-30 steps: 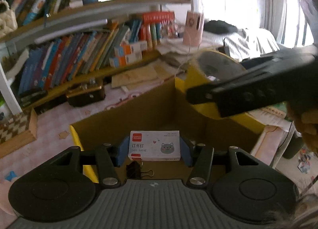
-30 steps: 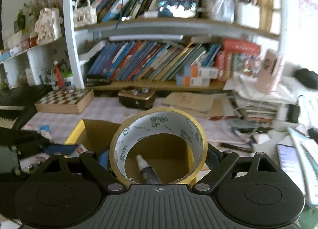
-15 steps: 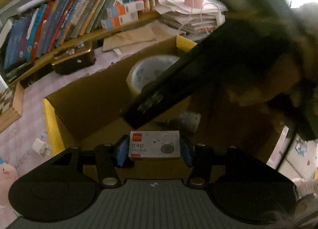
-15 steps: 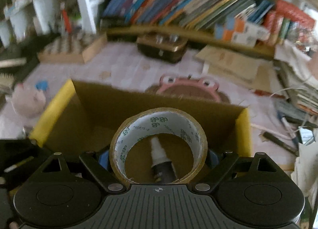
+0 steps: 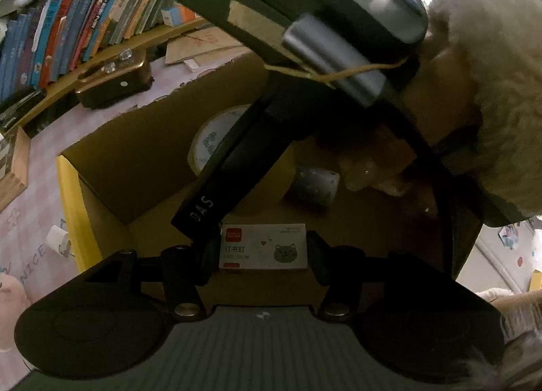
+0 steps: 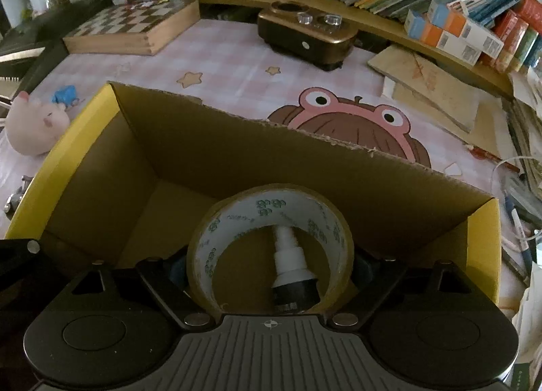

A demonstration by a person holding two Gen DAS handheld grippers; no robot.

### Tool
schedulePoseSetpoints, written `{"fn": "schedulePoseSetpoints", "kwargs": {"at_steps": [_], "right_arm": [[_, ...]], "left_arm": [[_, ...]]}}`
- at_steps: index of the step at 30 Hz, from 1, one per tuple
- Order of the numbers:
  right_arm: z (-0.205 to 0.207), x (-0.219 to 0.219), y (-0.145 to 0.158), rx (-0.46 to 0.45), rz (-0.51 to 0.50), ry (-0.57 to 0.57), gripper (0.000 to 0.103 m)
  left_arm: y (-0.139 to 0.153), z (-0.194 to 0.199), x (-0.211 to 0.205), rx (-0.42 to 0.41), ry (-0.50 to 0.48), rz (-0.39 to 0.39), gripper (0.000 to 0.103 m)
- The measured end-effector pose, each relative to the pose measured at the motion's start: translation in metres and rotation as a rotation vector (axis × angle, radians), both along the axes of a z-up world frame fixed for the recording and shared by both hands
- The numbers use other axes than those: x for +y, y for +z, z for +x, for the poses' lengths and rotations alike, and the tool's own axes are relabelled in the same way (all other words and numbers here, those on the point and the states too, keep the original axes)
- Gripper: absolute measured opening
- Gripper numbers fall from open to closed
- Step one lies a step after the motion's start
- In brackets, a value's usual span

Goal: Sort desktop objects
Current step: 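Open the right tool to drop the tape roll in the box while the left tool releases the card box, then withdraw both open tools from the box back over the table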

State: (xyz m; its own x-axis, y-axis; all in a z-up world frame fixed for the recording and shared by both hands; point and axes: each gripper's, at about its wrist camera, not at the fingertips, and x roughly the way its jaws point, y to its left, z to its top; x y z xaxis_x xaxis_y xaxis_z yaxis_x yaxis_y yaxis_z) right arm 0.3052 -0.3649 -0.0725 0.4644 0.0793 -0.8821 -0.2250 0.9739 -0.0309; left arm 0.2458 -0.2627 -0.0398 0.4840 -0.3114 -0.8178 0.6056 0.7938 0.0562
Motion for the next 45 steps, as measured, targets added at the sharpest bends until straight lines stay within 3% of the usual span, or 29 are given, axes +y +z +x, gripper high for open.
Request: {"fn": "schedulePoseSetpoints", "kwargs": {"at_steps": [7,14,20,30,39,45], "right_arm": [[-0.010,-0.006,0.020,-0.109,0.027,-0.021,0.094],[-0.039,-0.015,0.057,-0.222,0.086,-0.057,0.094],[-0.079,-0.024,0.095,-0.387,0.119,-0.090,0.095],[-0.145,-0.041,0.107,-0.540,0.093,-0.240,0.095],[-0.202,-0.021,0.100,-0.613,0.067,-0.338,0.095],[-0.234,0.011,0.085,-0.617,0.070,-0.382,0.095]], "left_arm": [[0.006,-0.003,0.001,-0.042,0.010,-0.004,0.081],[0.029,-0.028,0.008,-0.179,0.026,-0.036,0.090],[0.057,-0.058,0.033,-0.284,0.089,-0.102,0.098],[0.082,-0.099,0.091,-0.396,0.271,-0.212,0.101],[0.083,-0.135,0.128,-0.444,0.336,-0.286,0.103],[0.075,-0.156,0.150,-0.449,0.349,-0.292,0.103]]}}
